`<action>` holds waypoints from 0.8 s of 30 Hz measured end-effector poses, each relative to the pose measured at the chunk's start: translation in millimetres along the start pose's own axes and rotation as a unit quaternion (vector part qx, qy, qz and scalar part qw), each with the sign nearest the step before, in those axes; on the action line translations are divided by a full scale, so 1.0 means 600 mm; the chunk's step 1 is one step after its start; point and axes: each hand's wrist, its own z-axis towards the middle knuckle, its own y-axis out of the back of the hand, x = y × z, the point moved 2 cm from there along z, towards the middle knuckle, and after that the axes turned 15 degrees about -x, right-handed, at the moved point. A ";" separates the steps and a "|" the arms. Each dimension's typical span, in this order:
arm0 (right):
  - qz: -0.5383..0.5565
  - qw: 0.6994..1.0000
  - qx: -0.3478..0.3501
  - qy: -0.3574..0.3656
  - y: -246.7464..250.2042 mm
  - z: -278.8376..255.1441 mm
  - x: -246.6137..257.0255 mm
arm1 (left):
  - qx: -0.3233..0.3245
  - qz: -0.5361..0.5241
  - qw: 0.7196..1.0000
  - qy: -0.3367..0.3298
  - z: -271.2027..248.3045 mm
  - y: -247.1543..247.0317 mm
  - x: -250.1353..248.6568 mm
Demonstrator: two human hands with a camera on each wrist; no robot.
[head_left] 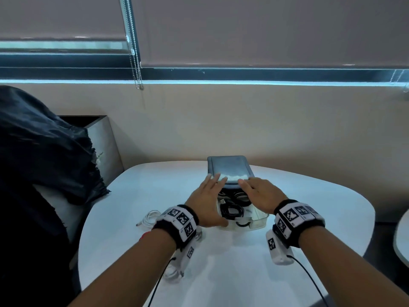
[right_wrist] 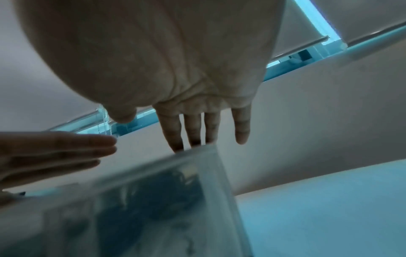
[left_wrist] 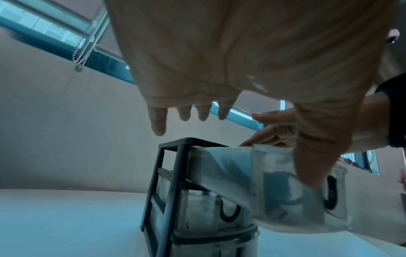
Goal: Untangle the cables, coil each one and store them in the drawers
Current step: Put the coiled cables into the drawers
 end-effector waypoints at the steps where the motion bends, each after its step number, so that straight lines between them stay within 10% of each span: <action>1: -0.008 1.000 -0.005 0.000 0.005 0.003 0.002 | 0.019 0.012 1.000 -0.002 0.011 -0.002 0.003; 11: -0.037 0.999 -0.004 0.040 0.015 0.024 0.001 | -0.158 0.003 0.987 0.005 0.066 -0.013 0.016; 18: -0.068 0.995 -0.031 0.068 -0.002 0.024 -0.012 | -0.164 -0.016 0.986 -0.009 0.059 -0.015 0.023; 24: -0.079 0.996 0.037 0.028 -0.005 0.006 0.002 | -0.230 -0.133 0.956 0.125 -0.005 0.014 0.092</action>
